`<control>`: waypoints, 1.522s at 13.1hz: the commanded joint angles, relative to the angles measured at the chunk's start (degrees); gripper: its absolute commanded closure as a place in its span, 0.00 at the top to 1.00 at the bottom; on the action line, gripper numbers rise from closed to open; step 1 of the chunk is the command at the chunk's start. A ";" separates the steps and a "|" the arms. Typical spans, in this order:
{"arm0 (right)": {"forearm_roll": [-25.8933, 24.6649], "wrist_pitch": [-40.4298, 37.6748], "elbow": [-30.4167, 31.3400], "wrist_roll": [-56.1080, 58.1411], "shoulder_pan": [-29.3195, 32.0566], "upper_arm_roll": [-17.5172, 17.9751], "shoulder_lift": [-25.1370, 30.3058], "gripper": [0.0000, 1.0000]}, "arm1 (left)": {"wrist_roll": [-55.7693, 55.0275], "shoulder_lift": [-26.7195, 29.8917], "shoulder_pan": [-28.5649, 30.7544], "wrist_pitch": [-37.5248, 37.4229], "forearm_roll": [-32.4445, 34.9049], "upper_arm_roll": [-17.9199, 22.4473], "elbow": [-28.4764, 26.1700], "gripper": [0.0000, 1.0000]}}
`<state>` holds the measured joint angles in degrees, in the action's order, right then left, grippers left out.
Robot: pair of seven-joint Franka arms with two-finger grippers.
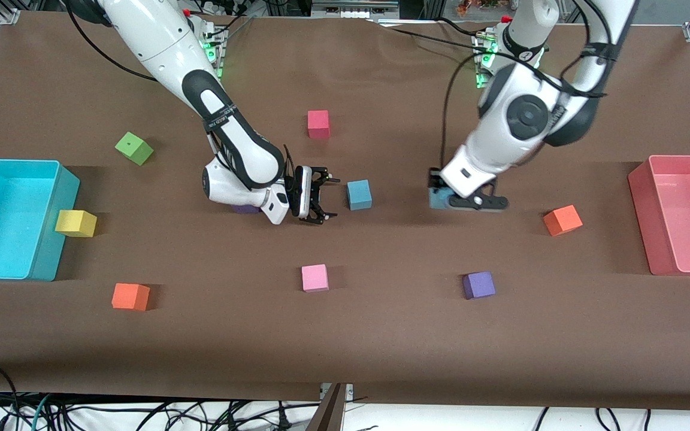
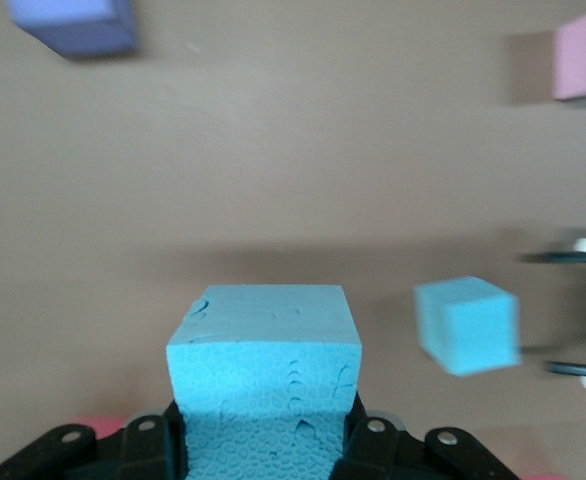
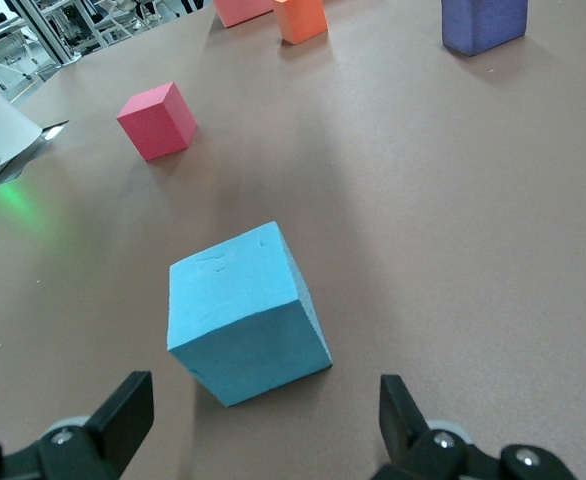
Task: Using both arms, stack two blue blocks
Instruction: 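Carry the held cube over the first cube and lower it on top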
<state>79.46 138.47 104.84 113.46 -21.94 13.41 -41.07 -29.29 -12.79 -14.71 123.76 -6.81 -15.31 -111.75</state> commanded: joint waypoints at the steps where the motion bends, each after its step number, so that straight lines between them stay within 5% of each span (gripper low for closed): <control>1: 1.13 -0.66 -0.78 1.59 0.85 0.74 -0.68 1.00 | -10.05 -4.16 -5.75 -1.07 -1.10 0.20 3.90 0.00; 8: 1.22 -1.36 -0.61 1.94 1.11 0.74 -0.59 1.00 | -20.01 -15.07 -18.15 1.37 -0.57 2.73 11.99 0.00; 20: 1.22 -1.36 -0.69 1.94 1.20 0.74 -0.59 1.00 | -25.12 -20.17 -21.68 4.38 -0.75 7.14 15.69 0.00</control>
<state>79.55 137.92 104.83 113.72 -21.67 13.41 -41.08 -53.75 -31.97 -35.12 128.44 -6.83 -9.49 -98.20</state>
